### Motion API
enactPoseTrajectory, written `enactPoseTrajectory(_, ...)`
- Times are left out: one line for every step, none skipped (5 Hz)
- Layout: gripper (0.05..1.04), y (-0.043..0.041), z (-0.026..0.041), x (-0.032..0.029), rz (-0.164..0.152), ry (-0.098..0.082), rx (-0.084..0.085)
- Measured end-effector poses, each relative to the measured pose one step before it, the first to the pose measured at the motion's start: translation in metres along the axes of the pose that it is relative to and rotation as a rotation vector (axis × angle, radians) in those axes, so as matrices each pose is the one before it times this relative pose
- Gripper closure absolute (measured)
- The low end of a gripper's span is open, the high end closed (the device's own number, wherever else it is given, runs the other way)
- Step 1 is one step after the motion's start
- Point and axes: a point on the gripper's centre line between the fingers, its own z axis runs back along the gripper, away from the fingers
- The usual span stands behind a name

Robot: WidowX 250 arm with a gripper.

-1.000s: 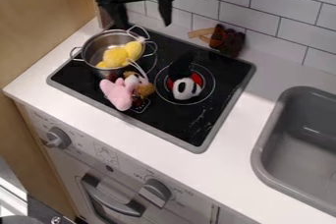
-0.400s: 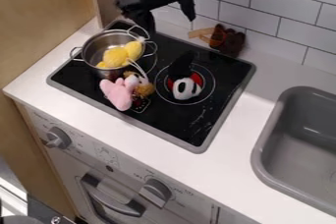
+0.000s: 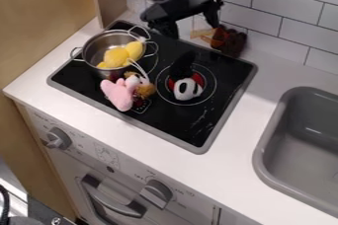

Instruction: Move the bear to the right side of the right burner

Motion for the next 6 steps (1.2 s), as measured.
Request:
enactPoseTrajectory(0.085, 0.00537, -0.01470, -0.00338, -0.0062, 0.0185, 0.0550)
enactPoseTrajectory(0.085, -0.00379, -0.01074, -0.00118, -0.0516, 0.0290, -0.0160)
enactPoseTrajectory(0.085, 0.00110, -0.00035, 0.00018, -0.0006, 0.0005, 0.0014)
enactPoseTrajectory(0.085, -0.00017, 0.00042, 0.00010, -0.0001, 0.0001, -0.0004)
enactPoseTrajectory(0.085, -0.00007, -0.00033, 0.00020, 0.0000, 0.0000, 0.0000)
enactPoseTrajectory(0.085, -0.00011, -0.00009, -0.00012, 0.0075, -0.0013, -0.0018)
